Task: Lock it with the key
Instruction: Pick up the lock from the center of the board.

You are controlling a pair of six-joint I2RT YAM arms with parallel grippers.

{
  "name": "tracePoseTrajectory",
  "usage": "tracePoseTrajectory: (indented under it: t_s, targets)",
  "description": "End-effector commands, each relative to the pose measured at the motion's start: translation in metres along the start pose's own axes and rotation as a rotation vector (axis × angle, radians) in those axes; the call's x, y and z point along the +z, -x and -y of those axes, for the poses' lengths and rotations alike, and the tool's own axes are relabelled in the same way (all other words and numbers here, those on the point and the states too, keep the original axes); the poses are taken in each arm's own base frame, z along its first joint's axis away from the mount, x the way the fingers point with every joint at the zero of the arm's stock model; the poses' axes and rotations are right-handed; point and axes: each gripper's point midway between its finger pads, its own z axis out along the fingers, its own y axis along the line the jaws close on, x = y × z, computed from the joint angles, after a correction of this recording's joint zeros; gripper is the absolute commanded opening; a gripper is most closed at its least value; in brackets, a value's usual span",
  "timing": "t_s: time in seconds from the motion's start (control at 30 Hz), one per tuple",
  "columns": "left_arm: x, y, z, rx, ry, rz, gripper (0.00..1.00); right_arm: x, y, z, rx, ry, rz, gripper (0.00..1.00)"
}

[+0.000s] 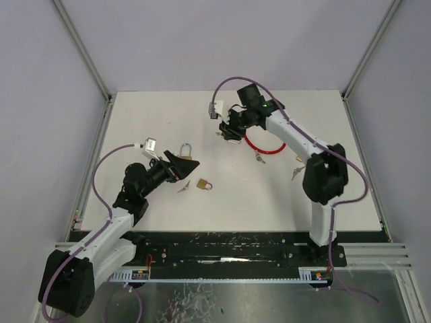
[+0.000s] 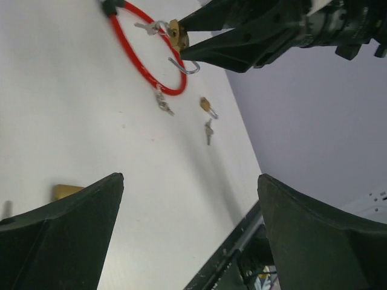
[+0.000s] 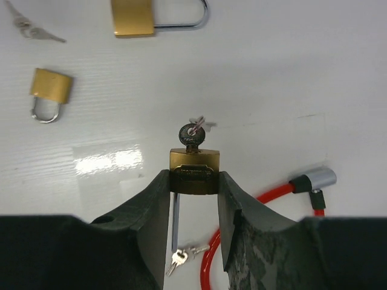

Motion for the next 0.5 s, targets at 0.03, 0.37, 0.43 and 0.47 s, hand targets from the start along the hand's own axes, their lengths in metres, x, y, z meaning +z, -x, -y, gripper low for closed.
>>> tracePoseTrajectory:
  t_s: [0.03, 0.37, 0.43, 0.47]
  targets:
    - [0.004, 0.001, 0.052, 0.024, -0.197, 0.035, 0.89, -0.073, 0.042, -0.046, -0.143, -0.008, 0.139, 0.1]
    - [0.004, -0.007, 0.091, 0.206, -0.377, 0.065, 0.86, -0.112, 0.027, -0.148, -0.118, 0.094, 0.261, 0.09]
    - [0.01, -0.009, 0.093, 0.16, -0.375, 0.035, 0.86, -0.109, 0.018, -0.158, -0.12, 0.105, 0.272, 0.09]
    - [0.015, -0.012, 0.091, 0.128, -0.364, 0.009, 0.85, -0.105, 0.011, -0.163, -0.117, 0.116, 0.269, 0.1]
